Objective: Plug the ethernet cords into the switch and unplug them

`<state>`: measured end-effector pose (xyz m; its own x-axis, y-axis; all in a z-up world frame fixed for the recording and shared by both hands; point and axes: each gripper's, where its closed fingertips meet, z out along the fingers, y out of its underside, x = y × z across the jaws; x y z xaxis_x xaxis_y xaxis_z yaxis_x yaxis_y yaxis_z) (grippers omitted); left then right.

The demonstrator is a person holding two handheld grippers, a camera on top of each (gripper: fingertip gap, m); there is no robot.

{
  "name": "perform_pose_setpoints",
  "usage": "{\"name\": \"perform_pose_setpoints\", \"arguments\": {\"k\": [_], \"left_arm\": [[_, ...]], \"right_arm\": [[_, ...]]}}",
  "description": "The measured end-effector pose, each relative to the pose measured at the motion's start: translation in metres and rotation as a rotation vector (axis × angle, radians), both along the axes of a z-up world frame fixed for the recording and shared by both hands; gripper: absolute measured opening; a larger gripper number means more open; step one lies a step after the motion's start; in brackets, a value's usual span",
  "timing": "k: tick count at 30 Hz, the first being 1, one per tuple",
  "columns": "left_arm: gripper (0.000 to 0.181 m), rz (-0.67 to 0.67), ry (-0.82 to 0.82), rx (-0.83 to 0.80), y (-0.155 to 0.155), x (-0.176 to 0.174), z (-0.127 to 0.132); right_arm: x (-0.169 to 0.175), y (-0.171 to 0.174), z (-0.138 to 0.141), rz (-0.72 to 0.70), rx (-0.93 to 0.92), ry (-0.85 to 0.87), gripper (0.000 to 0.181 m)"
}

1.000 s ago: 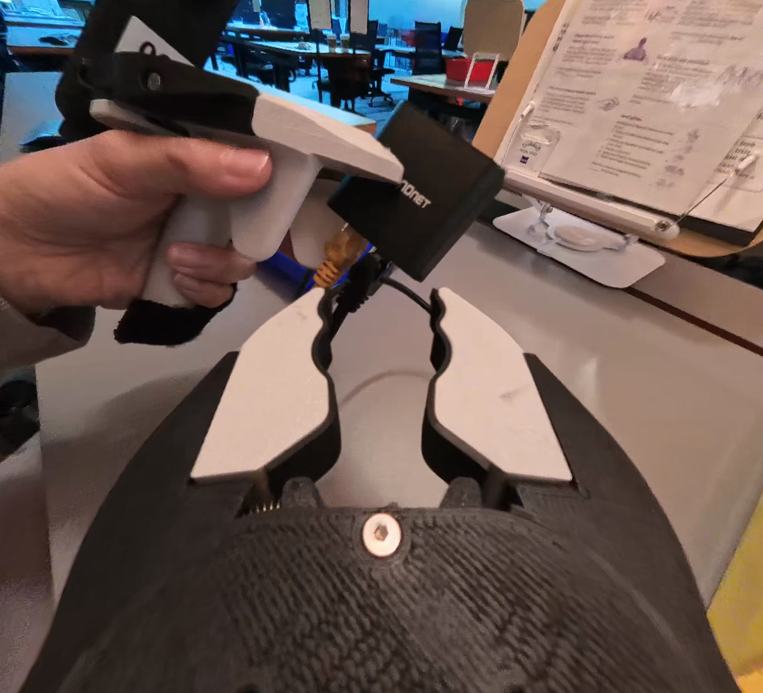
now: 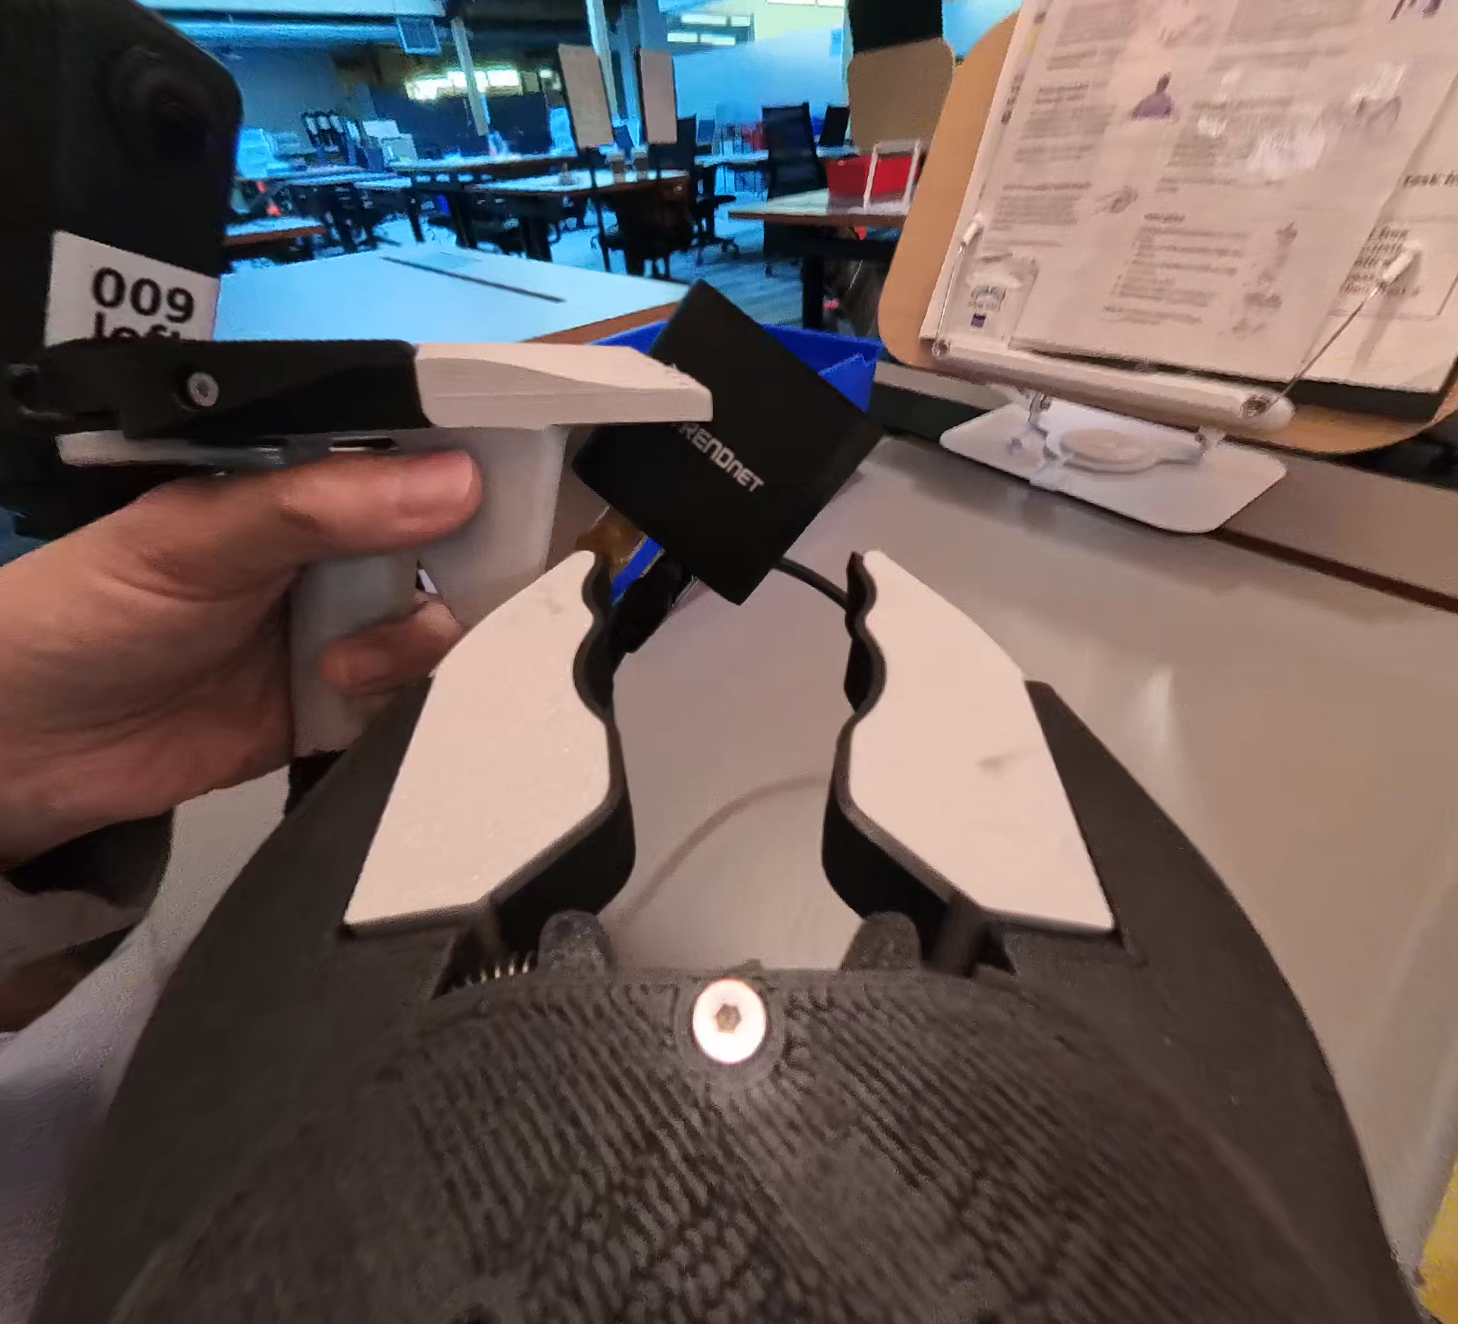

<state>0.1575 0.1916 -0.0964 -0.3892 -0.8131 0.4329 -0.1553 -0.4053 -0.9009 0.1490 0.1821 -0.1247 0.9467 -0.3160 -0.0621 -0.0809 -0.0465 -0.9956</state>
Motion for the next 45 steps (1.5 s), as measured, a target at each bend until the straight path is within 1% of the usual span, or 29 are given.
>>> {"name": "perform_pose_setpoints", "arguments": {"k": [1,3,5,6,7,8,9,11,13,14,15,17,20,22,23,26,27,29,30,31,32,33,34,36,38,40,43,45], "left_arm": [[0.022,-0.018,0.005,-0.009,-0.001,-0.001,0.001],[0.022,-0.052,0.014,-0.003,-0.004,-0.002,0.001],[0.022,-0.099,0.015,0.023,-0.009,-0.005,0.001],[0.022,-0.136,0.005,0.025,-0.013,-0.007,0.003],[0.021,-0.173,-0.013,0.022,-0.017,-0.009,0.006],[0.021,-0.201,-0.026,0.02,-0.02,-0.012,0.008],[0.021,-0.226,-0.041,0.022,-0.022,-0.013,0.01],[0.021,-0.294,-0.069,0.002,-0.029,-0.018,0.014],[0.022,-0.342,-0.098,-0.021,-0.035,-0.021,0.017],[0.022,-0.345,-0.105,-0.021,-0.036,-0.021,0.017],[0.022,-0.358,-0.113,-0.011,-0.036,-0.022,0.017],[0.022,-0.42,-0.132,0.05,-0.04,-0.029,0.013],[0.023,-0.497,-0.11,0.281,-0.042,-0.038,0.001],[0.036,-0.503,-0.107,0.443,-0.039,-0.039,-0.001],[0.03,-0.55,-0.1,0.517,-0.042,-0.044,-0.003],[0.024,-0.662,-0.038,0.684,-0.049,-0.053,-0.014],[0.024,-0.681,-0.002,0.72,-0.049,-0.053,-0.018],[0.023,-0.658,0.034,0.738,-0.045,-0.049,-0.02],[0.023,-0.614,0.015,0.725,-0.044,-0.044,-0.017],[0.023,-0.551,0.007,0.679,-0.04,-0.037,-0.012],[0.023,-0.481,0.013,0.603,-0.035,-0.03,-0.007],[0.023,-0.39,0.023,0.501,-0.028,-0.021,-0.001],[0.023,-0.295,0.034,0.391,-0.019,-0.012,0.003],[0.023,-0.202,0.055,0.228,-0.009,-0.003,0.002],[0.023,-0.151,0.054,0.086,-0.006,0.0,0.001],[0.023,-0.119,0.049,-0.023,-0.008,0.001,0.0],[0.023,-0.099,0.039,-0.092,-0.013,0.002,-0.003],[0.023,-0.104,0.037,-0.095,-0.017,0.002,-0.005]], "right_arm": [[0.001,-0.001,0.001,-0.008,0.014,-0.019,0.06],[0.003,-0.001,0.002,0.014,0.032,-0.019,0.069],[0.002,-0.001,0.003,0.083,0.044,-0.036,0.07],[-0.001,-0.003,0.006,0.133,0.078,-0.038,0.07],[-0.006,-0.005,0.011,0.213,0.133,-0.015,0.069],[-0.009,-0.009,0.016,0.283,0.19,0.041,0.069],[-0.011,-0.013,0.02,0.345,0.245,0.1,0.063],[-0.014,-0.023,0.026,0.457,0.342,0.207,0.041],[-0.02,-0.025,0.031,0.53,0.399,0.259,0.035],[-0.018,-0.025,0.029,0.517,0.4,0.251,0.029],[-0.018,-0.024,0.028,0.523,0.391,0.254,0.028],[-0.024,-0.029,0.027,0.6,0.349,0.254,0.025],[-0.029,-0.034,0.016,0.612,0.165,0.104,0.024],[-0.033,-0.037,0.011,0.604,0.052,0.014,0.024],[-0.035,-0.038,0.01,0.606,0.011,-0.014,0.024],[-0.043,-0.039,0.006,0.63,-0.066,-0.06,0.024],[-0.044,-0.039,0.005,0.627,-0.086,-0.074,0.024],[-0.039,-0.036,0.002,0.572,-0.12,-0.125,0.025],[-0.034,-0.034,0.004,0.526,-0.108,-0.157,0.026],[-0.023,-0.032,0.01,0.422,-0.064,-0.202,0.035],[-0.01,-0.03,0.02,0.294,0.0,-0.244,0.052],[-0.005,-0.029,0.027,0.222,0.052,-0.265,0.06],[-0.005,-0.026,0.029,0.191,0.07,-0.266,0.063],[-0.004,-0.014,0.02,0.131,0.01,-0.275,0.075],[0.004,-0.008,0.009,0.023,-0.062,-0.301,0.077],[0.003,-0.003,0.005,-0.019,-0.058,-0.289,0.078],[0.009,-0.004,0.004,-0.102,-0.05,-0.296,0.068],[0.01,-0.004,-0.001,-0.102,-0.076,-0.306,0.067]]}}
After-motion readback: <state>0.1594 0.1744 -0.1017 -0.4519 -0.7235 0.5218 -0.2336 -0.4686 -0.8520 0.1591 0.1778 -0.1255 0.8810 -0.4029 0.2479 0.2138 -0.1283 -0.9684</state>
